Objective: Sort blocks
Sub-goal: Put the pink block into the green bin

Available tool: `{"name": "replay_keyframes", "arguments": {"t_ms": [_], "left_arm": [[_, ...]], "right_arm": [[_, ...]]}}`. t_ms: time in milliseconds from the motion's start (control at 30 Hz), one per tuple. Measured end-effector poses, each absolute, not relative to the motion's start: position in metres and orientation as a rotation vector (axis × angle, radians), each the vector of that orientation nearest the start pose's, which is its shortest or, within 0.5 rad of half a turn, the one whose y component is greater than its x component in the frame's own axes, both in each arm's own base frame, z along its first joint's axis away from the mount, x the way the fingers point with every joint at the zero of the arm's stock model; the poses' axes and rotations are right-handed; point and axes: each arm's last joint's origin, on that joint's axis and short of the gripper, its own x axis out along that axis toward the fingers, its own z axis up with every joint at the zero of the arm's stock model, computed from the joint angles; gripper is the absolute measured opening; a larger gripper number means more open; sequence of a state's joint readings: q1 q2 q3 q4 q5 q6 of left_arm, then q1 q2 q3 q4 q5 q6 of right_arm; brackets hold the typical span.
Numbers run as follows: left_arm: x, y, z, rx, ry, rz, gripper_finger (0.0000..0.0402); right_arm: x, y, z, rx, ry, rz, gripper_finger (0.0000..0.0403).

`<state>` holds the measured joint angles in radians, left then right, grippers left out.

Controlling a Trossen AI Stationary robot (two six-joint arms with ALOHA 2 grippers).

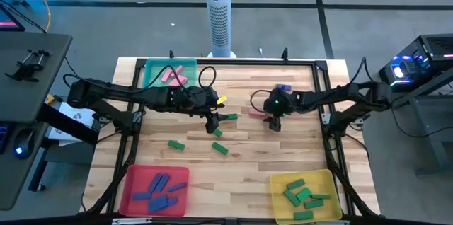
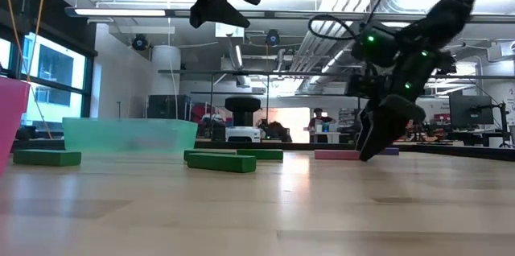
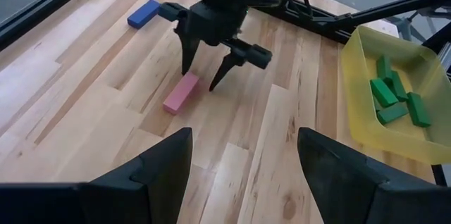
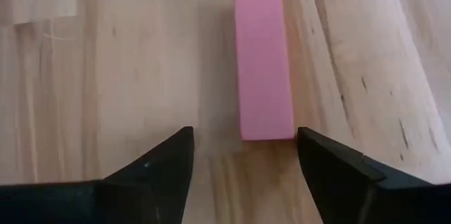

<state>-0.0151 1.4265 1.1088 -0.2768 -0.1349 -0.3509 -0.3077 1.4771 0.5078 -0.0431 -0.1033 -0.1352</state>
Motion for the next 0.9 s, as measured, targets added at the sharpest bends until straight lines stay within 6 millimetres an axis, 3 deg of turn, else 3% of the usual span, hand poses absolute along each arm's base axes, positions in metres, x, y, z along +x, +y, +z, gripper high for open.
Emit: {"name": "replay_keyframes", "arguments": {"t_ms": [133, 367, 433, 900], "left_arm": [[0.314, 0.0, 0.291, -0.284, 0.563, 0.216, 0.0242], [0.314, 0.0, 0.292, -0.285, 0.56, 0.215, 0.0242], [0.314, 0.0, 0.292, -0.285, 0.552, 0.214, 0.0242], [0.317, 0.014, 0.297, -0.215, 0.493, 0.261, 0.0242]], "right_arm": [[0.218, -0.06, 0.107, 0.062, 0.993, -0.119, 0.0181], [0.22, -0.052, 0.107, 0.092, 0.985, -0.113, 0.0033], [0.224, -0.051, 0.11, 0.123, 0.978, -0.13, 0.0009], [0.264, -0.042, 0.165, 0.271, 1.039, -0.248, 0.0012]]}}
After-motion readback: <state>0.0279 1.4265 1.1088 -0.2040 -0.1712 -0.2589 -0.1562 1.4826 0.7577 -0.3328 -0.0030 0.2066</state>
